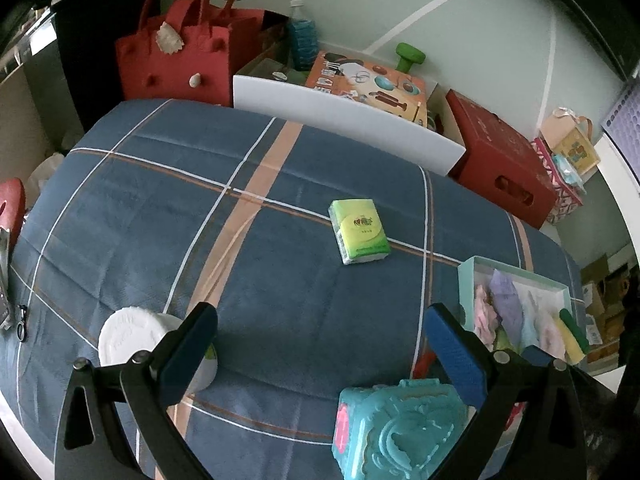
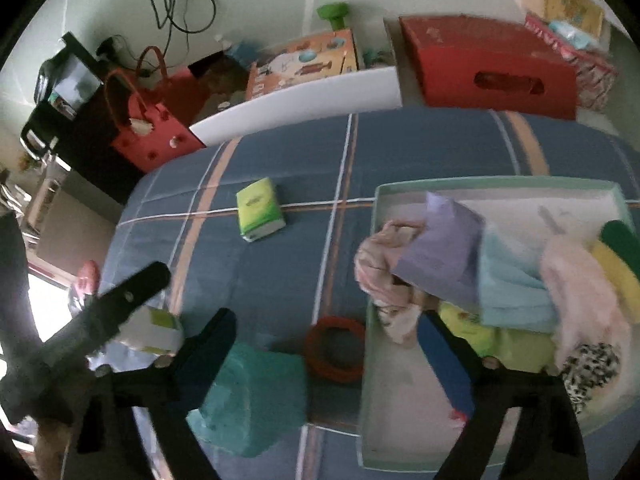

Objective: Organize soft objects
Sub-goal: 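Grasp the red ring with the right tool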

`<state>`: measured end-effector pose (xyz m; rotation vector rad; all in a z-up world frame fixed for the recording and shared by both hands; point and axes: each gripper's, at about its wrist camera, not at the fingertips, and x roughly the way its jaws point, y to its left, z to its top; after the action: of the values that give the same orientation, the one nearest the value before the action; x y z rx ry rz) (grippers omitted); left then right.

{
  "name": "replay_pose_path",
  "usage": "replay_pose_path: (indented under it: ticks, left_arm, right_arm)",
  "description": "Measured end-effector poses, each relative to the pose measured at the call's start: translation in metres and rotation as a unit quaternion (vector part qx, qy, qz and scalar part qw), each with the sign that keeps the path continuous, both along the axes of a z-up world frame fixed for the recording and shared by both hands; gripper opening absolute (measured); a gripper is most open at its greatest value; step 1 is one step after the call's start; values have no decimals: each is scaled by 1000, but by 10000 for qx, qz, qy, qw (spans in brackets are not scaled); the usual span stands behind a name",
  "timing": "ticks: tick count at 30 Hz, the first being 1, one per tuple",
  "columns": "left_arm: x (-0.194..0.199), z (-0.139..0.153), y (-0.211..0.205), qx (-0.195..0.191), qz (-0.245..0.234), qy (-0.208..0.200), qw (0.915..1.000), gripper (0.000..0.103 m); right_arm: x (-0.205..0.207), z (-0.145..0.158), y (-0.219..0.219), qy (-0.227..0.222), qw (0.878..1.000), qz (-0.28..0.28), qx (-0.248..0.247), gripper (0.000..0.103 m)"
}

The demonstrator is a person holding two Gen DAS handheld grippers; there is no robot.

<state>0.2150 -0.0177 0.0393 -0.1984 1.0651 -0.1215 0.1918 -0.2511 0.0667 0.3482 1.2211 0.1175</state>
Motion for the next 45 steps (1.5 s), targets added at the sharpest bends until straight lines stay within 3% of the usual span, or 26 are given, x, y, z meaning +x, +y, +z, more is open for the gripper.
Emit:
replay_pose_path:
  ticks: [2, 4, 6, 10, 14, 31, 37, 45]
  left_arm:
    - [1, -1, 0, 17, -17, 14, 10000, 103]
    - [1, -1, 2, -33, -20, 42, 10000, 103]
    - [1, -1, 4, -87, -1, 43, 10000, 103]
    - [1, 1, 7, -115, 50, 8, 9999, 103]
    - [1, 0, 9, -221, 44, 36, 9997, 103]
    - [3, 0, 17, -421, 113, 46, 9990, 103]
    - [7, -5, 15, -316, 105, 84, 9994, 103]
    - [13, -8, 13, -269, 65, 107, 9996, 103]
  right_arm:
    - [7, -4, 5, 185, 9998, 69, -35, 77]
    - [13, -9, 14, 364, 9987, 258, -256, 70]
    - [18, -17, 21, 597, 9975, 356, -148, 68]
    - [25, -33, 23, 1003, 9946, 260, 15, 49]
    - [29, -49, 22, 1393, 9902, 69, 4, 37]
    - [53, -91, 36, 2150, 9751, -536, 57, 34]
    - [60, -96, 46, 2168, 9745, -494, -307, 35]
    - [66, -96, 59, 1895, 9797, -509, -400, 16]
